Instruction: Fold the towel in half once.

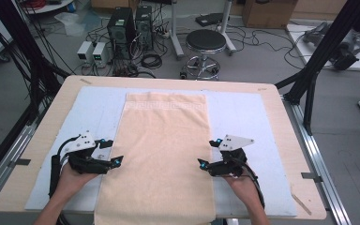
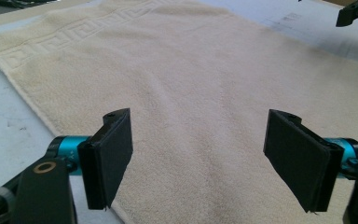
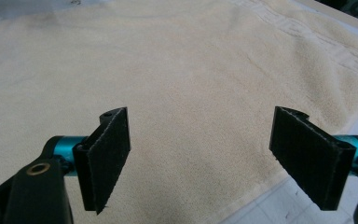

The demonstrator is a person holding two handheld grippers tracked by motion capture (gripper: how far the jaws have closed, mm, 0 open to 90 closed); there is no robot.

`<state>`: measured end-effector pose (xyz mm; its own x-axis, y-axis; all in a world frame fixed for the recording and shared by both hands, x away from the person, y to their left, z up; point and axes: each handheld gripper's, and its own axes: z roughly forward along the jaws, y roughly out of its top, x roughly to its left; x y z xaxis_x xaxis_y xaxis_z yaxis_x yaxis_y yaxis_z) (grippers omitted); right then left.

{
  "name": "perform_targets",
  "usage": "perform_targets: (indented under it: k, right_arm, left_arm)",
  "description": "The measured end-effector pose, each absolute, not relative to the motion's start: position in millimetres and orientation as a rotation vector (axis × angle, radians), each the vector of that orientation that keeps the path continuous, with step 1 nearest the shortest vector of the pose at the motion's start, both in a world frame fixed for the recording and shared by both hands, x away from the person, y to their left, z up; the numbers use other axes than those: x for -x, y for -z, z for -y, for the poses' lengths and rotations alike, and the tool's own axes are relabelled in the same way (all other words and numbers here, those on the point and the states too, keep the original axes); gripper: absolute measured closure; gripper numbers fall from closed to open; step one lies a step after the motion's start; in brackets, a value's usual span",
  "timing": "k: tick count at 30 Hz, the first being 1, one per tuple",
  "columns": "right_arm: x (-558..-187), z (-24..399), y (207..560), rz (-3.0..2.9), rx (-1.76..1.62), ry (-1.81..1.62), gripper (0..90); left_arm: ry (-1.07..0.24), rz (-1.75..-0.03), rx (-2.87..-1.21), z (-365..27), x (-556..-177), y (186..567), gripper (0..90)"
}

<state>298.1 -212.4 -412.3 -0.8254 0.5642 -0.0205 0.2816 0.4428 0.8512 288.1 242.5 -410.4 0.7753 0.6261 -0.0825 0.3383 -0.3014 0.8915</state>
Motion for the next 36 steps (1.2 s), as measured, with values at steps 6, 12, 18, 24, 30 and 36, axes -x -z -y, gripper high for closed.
perform_targets:
  k: [6,12,18,24,30,36]
  right_arm:
    - [-300,213,413,-2.403,-0.727,-1.311,19.9]
    - [-305,215,413,-2.402,-0.738,-1.288,20.2]
    - [-326,221,393,-2.34,-0.762,-1.276,21.0]
    - [-365,223,372,-2.328,-0.814,-1.261,23.1]
    - [-397,221,378,-2.316,-0.88,-1.247,24.9]
    - [-418,211,412,-2.399,-0.96,-1.13,28.4]
  left_arm:
    - [-0.345,-0.731,-1.927,-243,-289,411,25.5]
    - [-0.343,-0.762,-1.91,-247,-297,409,28.7]
    - [-0.385,-0.79,-1.883,-252,-314,391,31.2]
    - [-0.41,-0.816,-1.902,-246,-342,373,32.7]
    - [-0.429,-0.825,-1.912,-240,-369,370,35.1]
    - [-0.386,-0.892,-1.95,-236,-387,399,38.6]
